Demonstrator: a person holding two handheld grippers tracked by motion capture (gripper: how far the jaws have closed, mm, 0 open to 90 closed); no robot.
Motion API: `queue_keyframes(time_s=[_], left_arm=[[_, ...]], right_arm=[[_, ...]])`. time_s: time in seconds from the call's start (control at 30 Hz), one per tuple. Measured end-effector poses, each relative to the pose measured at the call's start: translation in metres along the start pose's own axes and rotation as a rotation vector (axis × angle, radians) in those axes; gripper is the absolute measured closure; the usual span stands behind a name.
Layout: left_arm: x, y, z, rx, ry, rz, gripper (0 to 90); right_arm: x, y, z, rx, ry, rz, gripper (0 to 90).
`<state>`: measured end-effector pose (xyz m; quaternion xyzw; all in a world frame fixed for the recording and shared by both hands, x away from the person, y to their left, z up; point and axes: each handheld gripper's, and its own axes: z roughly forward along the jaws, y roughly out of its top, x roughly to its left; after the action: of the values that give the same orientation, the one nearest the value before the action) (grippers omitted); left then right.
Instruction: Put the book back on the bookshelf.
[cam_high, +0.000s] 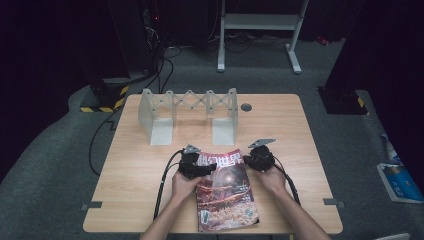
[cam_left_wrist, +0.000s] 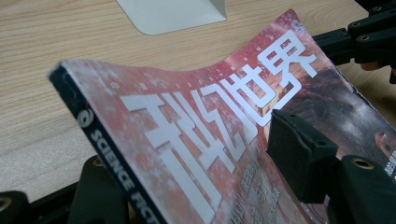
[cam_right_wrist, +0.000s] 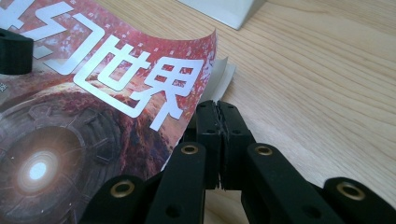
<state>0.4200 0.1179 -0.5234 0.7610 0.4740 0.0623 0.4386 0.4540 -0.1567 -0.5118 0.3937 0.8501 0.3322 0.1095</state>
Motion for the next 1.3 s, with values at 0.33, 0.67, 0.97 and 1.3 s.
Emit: queue_keyframes(time_s=[0.33, 0.67, 0.97, 1.3], left_arm=[[0.002, 0.004, -0.003, 0.005, -0.05, -0.02, 40.9], [0.003, 0.01, -0.006, 0.033, -0.051, -0.01, 43.3], [0.008, 0.011, -0.008, 0.106, -0.077, -0.059, 52.2], [0.006, 0.013, -0.015, 0.124, -0.065, -0.098, 65.4]], right_arm=[[0.001, 0.001, 0.002, -0.008, 0.026, -0.009, 88.8], [0.008, 0.001, 0.004, -0.014, 0.039, -0.071, 88.8], [0.01, 0.002, 0.005, -0.018, 0.046, -0.068, 88.4], [0.011, 0.001, 0.005, -0.019, 0.053, -0.062, 83.7]])
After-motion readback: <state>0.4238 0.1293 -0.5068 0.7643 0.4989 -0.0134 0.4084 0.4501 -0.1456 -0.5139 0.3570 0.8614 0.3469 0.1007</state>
